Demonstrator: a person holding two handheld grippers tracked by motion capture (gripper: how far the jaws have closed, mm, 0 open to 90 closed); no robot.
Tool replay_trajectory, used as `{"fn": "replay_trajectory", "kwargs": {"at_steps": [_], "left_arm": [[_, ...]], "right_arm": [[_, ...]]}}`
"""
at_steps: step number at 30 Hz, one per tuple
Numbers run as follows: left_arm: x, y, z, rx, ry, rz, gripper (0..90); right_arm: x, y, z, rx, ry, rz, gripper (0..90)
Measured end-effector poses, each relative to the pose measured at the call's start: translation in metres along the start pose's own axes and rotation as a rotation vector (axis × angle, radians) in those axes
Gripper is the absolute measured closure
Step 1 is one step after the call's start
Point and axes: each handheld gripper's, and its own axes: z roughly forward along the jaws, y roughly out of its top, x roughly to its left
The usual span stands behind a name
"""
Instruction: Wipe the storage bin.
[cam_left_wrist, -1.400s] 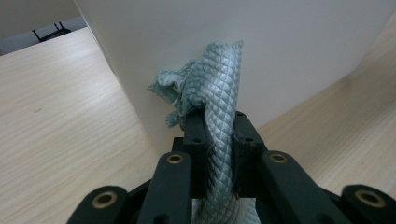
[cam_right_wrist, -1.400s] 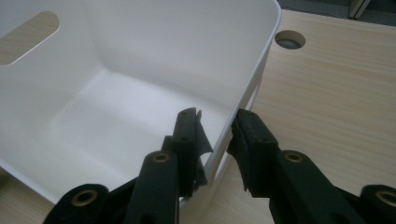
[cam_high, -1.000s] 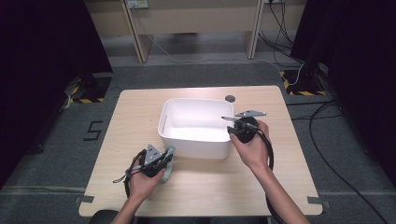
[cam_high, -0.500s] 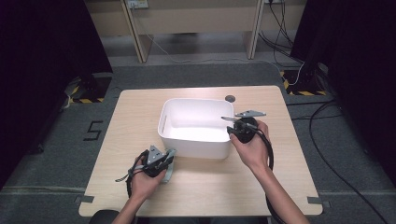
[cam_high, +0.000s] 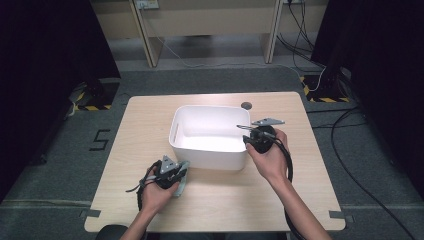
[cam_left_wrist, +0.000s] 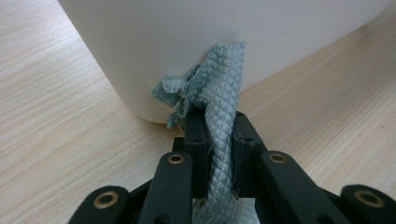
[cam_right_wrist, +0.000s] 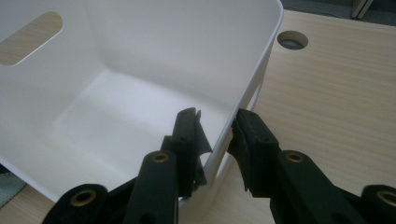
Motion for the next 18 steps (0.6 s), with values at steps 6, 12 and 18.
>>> {"fn": "replay_trajectory", "kwargs": {"at_steps": [6,12,18], "left_arm": [[-0.003,0.002,0.001,0.001,-0.009,0.014,79.8],[-0.010,0.005,0.005,0.004,-0.023,0.022,79.9],[-0.011,0.005,0.005,-0.006,-0.021,0.019,79.9]], "right_arm": [[0.000,0.000,0.000,0.001,0.000,0.001,70.5],[0.000,0.000,0.000,0.001,0.001,-0.001,70.5],[-0.001,0.000,0.000,0.002,0.000,-0.001,70.6]]}}
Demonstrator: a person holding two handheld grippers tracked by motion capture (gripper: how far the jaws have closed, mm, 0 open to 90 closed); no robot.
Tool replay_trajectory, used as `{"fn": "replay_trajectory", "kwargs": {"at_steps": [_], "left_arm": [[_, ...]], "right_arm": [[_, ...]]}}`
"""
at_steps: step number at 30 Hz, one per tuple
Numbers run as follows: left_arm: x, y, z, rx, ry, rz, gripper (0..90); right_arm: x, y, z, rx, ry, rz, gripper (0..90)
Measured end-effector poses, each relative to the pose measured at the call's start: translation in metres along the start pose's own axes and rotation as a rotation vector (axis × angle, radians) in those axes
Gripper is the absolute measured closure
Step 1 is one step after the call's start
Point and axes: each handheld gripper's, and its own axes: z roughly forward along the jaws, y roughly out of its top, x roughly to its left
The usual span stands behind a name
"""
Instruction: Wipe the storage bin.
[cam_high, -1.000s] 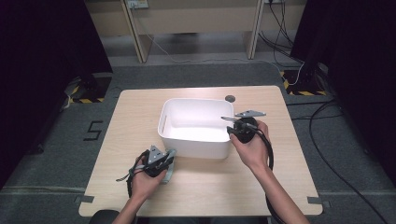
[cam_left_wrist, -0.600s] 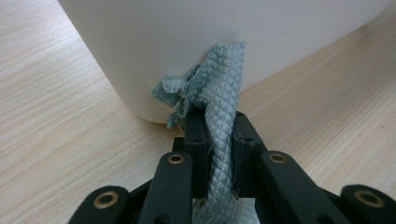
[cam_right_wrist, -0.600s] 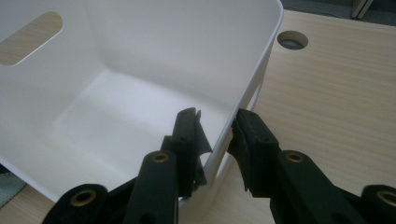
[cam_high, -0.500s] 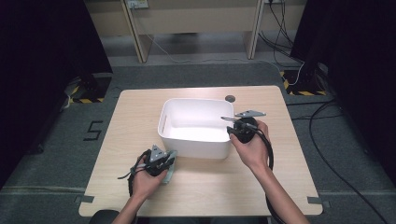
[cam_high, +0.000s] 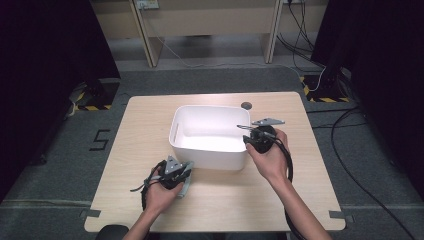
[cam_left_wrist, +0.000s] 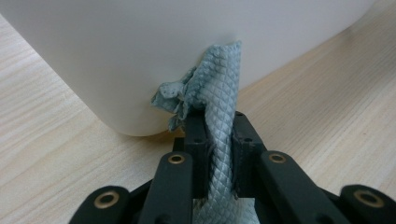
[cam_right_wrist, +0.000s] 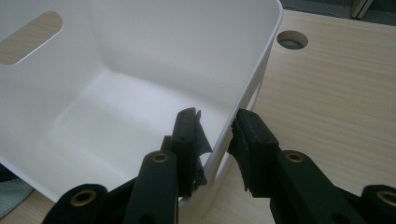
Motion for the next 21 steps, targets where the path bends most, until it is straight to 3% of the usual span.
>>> {"fn": "replay_trajectory", "kwargs": {"at_steps": [21], "left_arm": [[-0.004,0.013,-0.017,-0.105,0.007,-0.037,80.1]], "right_arm": [[0.000,0.000,0.000,-0.001,-0.003,-0.001,70.6]]}}
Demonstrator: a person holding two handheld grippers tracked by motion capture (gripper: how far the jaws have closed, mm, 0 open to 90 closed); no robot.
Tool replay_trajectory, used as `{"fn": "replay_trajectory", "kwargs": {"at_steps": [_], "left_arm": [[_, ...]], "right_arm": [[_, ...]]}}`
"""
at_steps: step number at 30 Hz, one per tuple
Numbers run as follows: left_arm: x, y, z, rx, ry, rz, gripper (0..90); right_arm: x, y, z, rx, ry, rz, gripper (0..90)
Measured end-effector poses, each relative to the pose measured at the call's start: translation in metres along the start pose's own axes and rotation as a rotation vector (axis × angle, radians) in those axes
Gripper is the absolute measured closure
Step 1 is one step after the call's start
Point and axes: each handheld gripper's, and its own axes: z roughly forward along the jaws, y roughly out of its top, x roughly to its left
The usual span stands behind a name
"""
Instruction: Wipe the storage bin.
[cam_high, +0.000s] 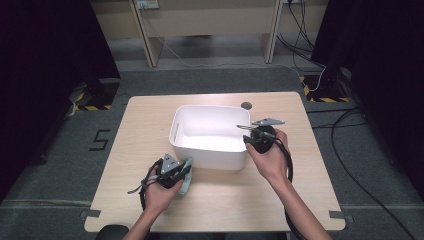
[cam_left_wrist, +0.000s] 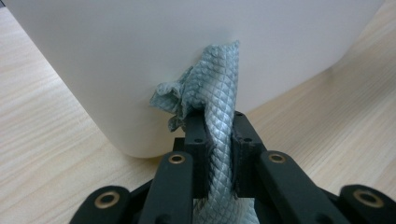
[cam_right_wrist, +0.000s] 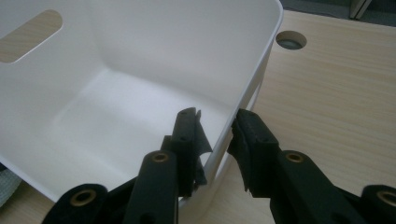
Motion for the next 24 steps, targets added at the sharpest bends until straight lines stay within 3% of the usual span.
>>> {"fn": "replay_trajectory", "kwargs": {"at_steps": [24], "left_arm": [[-0.005,0.024,-0.019,-0.069,0.008,-0.017,80.0]], "right_arm": [[0.001,0.000,0.000,0.000,-0.004,-0.001,70.6]]}}
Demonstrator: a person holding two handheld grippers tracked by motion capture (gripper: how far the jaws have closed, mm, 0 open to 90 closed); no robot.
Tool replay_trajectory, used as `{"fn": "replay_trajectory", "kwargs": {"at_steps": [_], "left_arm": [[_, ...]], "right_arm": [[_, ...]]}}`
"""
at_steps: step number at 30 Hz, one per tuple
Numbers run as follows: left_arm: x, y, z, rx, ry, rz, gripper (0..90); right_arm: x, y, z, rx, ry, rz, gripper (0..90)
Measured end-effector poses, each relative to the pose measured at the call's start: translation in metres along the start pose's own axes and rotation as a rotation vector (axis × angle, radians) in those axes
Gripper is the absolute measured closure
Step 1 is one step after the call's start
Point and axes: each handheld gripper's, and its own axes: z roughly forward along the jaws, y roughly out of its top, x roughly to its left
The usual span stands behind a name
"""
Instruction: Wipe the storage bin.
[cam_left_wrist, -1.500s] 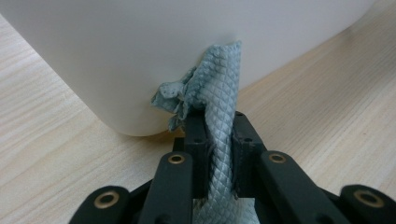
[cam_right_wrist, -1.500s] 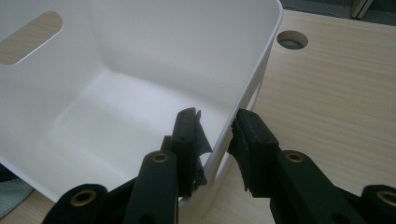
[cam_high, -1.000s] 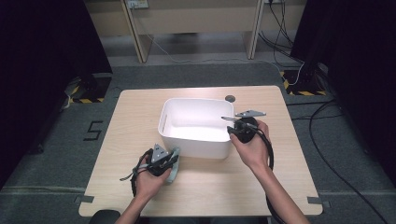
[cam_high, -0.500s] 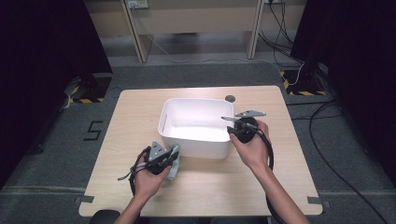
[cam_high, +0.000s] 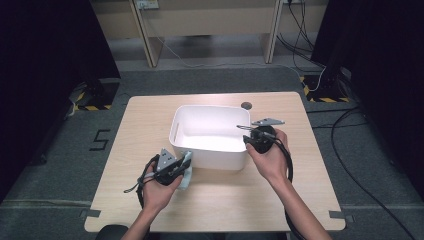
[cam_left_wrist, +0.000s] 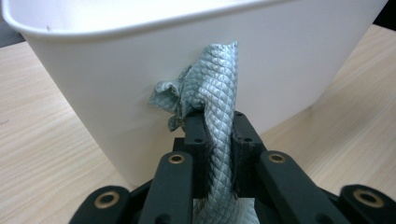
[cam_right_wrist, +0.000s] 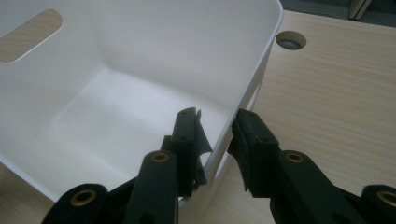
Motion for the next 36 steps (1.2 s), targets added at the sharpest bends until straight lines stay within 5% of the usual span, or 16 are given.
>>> {"fn": "replay_trajectory", "kwargs": {"at_steps": [36], "left_arm": [[-0.010,0.012,0.002,-0.012,-0.019,0.002,79.9]], "right_arm": [[0.000,0.000,0.000,0.001,-0.001,0.000,70.6]]}}
